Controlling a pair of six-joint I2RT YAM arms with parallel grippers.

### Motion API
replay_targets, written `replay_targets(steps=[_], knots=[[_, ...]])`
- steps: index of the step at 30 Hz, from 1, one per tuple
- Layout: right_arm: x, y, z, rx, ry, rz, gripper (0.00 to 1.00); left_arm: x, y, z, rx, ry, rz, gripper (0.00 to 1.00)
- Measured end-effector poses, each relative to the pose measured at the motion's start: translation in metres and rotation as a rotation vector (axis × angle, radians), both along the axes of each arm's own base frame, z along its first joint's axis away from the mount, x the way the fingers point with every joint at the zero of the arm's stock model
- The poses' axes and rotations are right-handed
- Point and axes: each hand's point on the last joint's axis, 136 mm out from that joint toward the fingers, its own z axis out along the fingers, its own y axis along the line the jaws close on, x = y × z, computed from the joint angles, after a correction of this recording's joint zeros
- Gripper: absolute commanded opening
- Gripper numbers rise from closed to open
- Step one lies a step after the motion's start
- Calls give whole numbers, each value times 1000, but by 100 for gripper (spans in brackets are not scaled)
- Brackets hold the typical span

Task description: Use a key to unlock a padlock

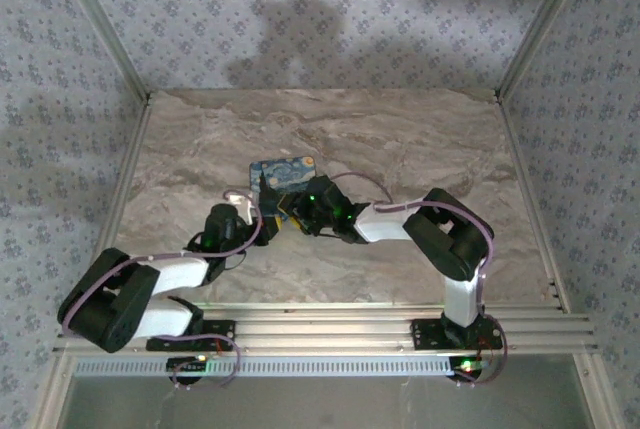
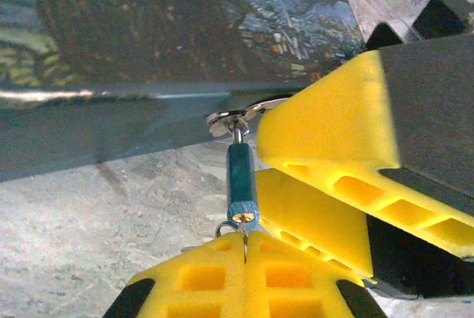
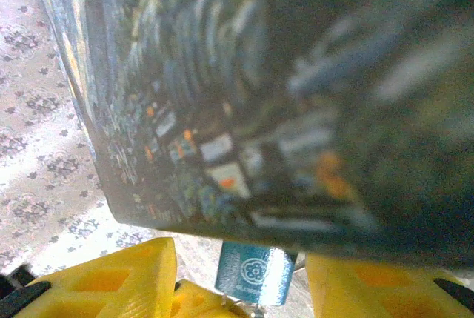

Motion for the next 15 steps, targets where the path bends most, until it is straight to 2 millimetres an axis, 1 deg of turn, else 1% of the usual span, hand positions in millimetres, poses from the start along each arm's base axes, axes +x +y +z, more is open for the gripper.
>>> replay_targets(steps=[4,6,12,15], knots=[[2,1,2,18,2,-20,48,4,1,2,-69,46,34,0],[3,3,2,30,6,-29,49,7,3,6,-109,66,58,0],[1,7,-4,50,22,-42,50,11,7,10,-180,115,106,0],[2,8,-8,61,28,-51,46,12,7,10,-199,133,118,0]])
